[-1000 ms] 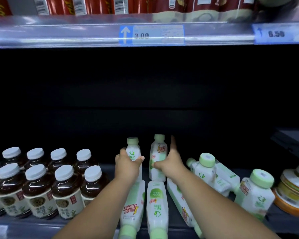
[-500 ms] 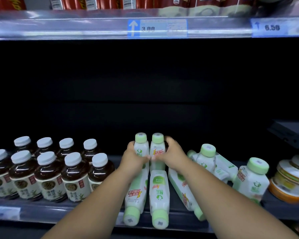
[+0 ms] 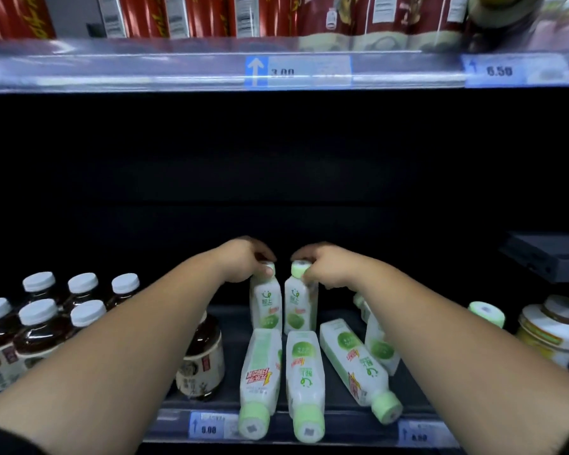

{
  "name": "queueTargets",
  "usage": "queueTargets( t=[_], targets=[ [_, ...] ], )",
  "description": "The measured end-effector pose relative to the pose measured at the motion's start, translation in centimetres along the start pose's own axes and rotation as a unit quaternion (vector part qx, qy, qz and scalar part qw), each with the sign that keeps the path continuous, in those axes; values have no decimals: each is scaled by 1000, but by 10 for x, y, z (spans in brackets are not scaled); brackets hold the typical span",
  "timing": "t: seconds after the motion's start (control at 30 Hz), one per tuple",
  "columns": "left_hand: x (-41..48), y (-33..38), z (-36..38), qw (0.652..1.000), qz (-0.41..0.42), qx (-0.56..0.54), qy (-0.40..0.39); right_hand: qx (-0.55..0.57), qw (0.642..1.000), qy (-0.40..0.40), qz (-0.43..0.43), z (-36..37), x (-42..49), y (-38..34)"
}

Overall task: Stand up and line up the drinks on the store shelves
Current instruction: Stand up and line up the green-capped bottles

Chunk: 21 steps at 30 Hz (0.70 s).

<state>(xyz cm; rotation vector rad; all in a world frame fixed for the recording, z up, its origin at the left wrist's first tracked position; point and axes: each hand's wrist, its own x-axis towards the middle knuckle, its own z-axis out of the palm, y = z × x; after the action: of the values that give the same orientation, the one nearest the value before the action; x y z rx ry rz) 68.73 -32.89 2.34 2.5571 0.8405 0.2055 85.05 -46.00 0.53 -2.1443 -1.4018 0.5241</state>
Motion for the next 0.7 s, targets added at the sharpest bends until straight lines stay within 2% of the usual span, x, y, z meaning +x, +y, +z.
queueTargets(
  t=[0.1,0.17,0.27,0.43,0.6,0.7],
  targets=[
    [3,-6,0,998,-29,44,27,-25,999,-6,-23,-5,-2,-6],
    [5,-12,2,999,-28,-30,12,-30,999,5,-30,-3,-2,-7],
    [6,-18,4,992,-14,-120,-33,6,999,-28,-24,-3,-2,-9],
    [9,-14,8,992,1,-121,-35,9,999,-27,-21,-5,-5,-11],
    [10,-11,15,985,22,-165,-54,-87,996,5,-35,-10,-7,-10],
    [12,-11,14,989,28,-138,-36,-68,998,3,-20,-10,-8,-8]
  ],
)
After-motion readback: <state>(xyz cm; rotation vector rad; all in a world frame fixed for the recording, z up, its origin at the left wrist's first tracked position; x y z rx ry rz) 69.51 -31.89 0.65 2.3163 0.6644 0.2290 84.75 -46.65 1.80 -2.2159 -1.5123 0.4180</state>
